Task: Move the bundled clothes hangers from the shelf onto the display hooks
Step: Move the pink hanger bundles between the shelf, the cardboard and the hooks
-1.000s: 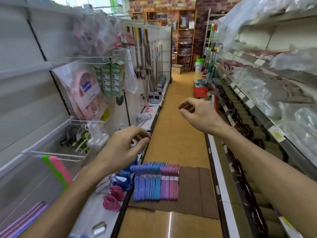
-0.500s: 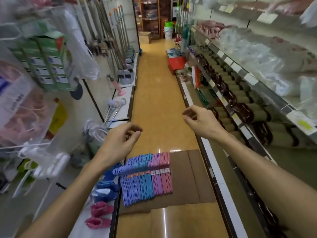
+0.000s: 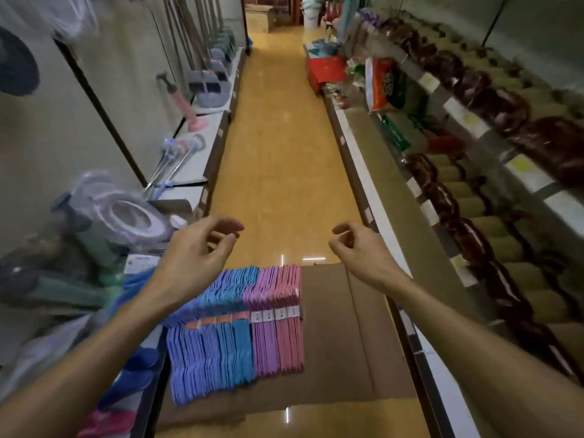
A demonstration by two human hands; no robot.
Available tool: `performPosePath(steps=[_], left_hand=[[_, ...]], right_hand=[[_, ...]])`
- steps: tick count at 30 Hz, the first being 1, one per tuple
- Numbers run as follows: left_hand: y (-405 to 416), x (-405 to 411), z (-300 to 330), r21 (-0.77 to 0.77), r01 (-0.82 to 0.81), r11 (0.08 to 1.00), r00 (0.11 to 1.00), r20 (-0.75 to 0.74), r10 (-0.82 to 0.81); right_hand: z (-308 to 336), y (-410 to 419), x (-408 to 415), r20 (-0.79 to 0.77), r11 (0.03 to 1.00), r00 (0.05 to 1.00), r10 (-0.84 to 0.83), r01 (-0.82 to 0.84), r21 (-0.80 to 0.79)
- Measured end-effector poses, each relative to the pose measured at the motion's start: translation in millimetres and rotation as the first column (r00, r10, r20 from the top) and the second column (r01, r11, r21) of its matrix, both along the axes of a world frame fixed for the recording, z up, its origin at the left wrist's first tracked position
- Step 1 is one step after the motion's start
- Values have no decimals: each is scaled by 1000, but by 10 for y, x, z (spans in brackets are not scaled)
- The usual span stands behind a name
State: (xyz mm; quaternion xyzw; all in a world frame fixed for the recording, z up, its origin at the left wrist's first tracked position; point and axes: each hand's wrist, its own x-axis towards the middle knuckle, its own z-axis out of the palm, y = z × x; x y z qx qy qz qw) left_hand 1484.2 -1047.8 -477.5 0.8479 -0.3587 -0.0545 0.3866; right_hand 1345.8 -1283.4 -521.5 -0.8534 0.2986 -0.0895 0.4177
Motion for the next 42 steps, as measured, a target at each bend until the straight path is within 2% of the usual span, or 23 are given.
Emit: performPosePath(steps=[10, 13, 17, 21, 24, 28, 32, 36, 38, 42], left_hand=[[-402, 359, -2982, 128, 71, 989, 997, -34, -67], [-454, 470, -3630, 147, 66, 987, 998, -21, -64], [-519, 556, -4223, 138, 68, 988, 998, 0, -68], [-590, 637, -4590, 137, 71, 988, 997, 26, -75], [-695, 698, -4762, 174, 83, 981, 989, 107, -103], [-911, 755, -4887, 277, 117, 954, 962, 207, -178], [-1109, 780, -4996, 433, 171, 885, 931, 223, -289], [-1183, 761, -5124, 560, 167, 811, 912, 225, -343], [-1200, 758, -5156, 602, 160, 782, 905, 227, -360], [-1238, 786, -5171, 596, 180, 782, 895, 231, -381]], right_hand=[[-3235, -184, 323, -110, 996, 993, -42, 50, 71], [-3937, -264, 397, -130, 997, 991, -33, 42, 68], [-4572, -326, 436, -162, 997, 986, -30, 42, 72], [-4990, -336, 488, -159, 996, 987, -33, 45, 73], [-5284, -282, 524, -184, 971, 982, -53, 94, 221], [-5748, -141, 512, -213, 822, 972, -100, 201, 533], [-6000, 55, 538, -198, 615, 978, -59, 192, 765], [-6175, 229, 641, -132, 475, 987, -89, 159, 866], [-6208, 235, 664, -129, 443, 987, -99, 159, 882], [-6227, 133, 682, -121, 408, 990, -70, 139, 902]])
